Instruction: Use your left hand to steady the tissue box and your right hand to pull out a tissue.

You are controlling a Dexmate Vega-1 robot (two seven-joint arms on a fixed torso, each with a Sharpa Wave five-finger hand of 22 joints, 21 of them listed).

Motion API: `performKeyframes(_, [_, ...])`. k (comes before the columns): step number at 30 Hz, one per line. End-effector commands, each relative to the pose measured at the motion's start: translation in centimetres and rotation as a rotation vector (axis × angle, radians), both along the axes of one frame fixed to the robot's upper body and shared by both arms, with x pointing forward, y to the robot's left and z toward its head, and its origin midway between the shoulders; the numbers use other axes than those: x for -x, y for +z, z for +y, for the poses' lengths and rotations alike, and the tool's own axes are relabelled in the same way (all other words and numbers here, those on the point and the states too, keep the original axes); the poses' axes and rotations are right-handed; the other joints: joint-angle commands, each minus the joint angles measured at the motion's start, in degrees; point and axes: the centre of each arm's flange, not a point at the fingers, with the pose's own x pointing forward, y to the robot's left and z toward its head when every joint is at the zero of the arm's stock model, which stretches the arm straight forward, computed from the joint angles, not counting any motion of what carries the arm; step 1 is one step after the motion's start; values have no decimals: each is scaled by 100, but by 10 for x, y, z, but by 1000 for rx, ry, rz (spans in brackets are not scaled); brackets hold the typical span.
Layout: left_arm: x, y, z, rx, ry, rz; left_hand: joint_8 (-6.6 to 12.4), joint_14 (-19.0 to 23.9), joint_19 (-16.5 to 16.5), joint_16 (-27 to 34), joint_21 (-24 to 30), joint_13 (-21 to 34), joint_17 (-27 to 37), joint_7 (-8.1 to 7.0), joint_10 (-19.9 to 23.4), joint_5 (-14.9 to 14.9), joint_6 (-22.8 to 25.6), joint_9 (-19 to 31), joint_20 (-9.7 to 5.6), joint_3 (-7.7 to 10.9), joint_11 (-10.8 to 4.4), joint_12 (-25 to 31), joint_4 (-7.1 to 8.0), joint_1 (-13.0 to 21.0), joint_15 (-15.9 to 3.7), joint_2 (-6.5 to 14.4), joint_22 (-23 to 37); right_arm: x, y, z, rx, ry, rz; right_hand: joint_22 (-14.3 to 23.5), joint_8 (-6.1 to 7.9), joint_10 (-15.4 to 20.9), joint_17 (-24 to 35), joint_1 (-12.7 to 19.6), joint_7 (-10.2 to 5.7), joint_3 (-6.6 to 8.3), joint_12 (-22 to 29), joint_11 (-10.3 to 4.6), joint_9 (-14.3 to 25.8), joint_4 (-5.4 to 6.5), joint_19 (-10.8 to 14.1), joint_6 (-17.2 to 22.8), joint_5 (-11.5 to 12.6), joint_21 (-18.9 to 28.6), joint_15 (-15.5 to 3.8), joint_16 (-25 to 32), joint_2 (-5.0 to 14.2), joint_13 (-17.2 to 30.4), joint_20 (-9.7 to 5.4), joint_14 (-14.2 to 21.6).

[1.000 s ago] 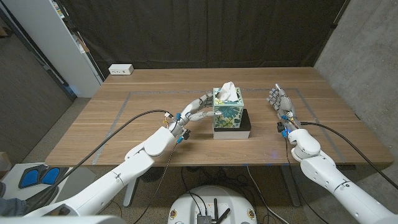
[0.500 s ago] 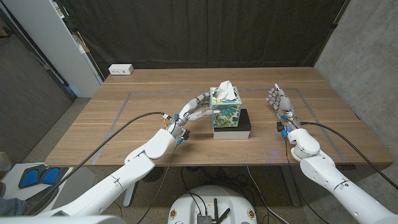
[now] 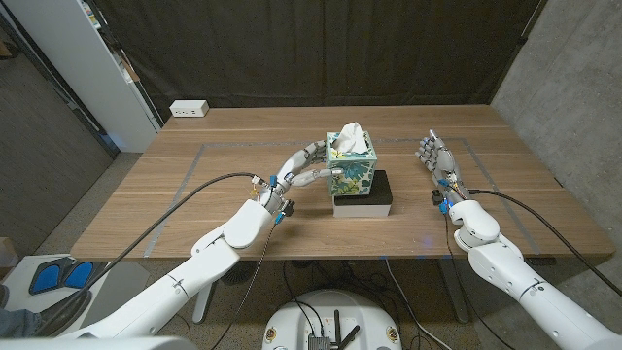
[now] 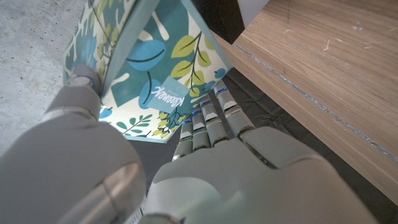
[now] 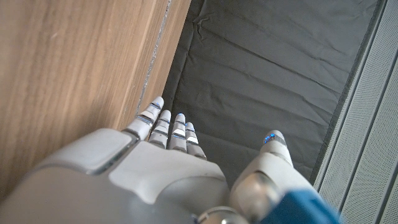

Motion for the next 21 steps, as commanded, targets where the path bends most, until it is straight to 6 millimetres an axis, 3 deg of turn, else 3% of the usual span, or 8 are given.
performKeyframes(1, [12,14,1,2,-32,-24,25,14,10,-19,14,18,19,259,28,28,38,8,41,-3,36,21,27,572,34,539,8,5,3,-1,2,-12,-7,19,6,11,-3,56,4,-12,-6,17,22,-6,22,16,8,6,43,-10,-3,-2,43,-3])
performKeyframes(11, [31,33,7,-3,36,-59,38,150,136,14,64,53,20,248,134,41,108,22,0,-13,8,59,18,647,-26,566,9,8,7,-1,11,-9,-14,19,7,11,-4,55,9,-12,-6,10,22,-6,23,17,9,8,31,-10,-1,-3,37,-5])
performKeyframes(21, [35,44,6,15,10,-50,27,174,155,10,73,73,21,242,124,46,107,30,5,-31,35,51,19,679,-19,569,10,9,13,2,19,-4,-15,19,8,16,-5,54,17,-11,-4,-6,21,-6,29,20,10,12,38,-7,3,-3,31,0])
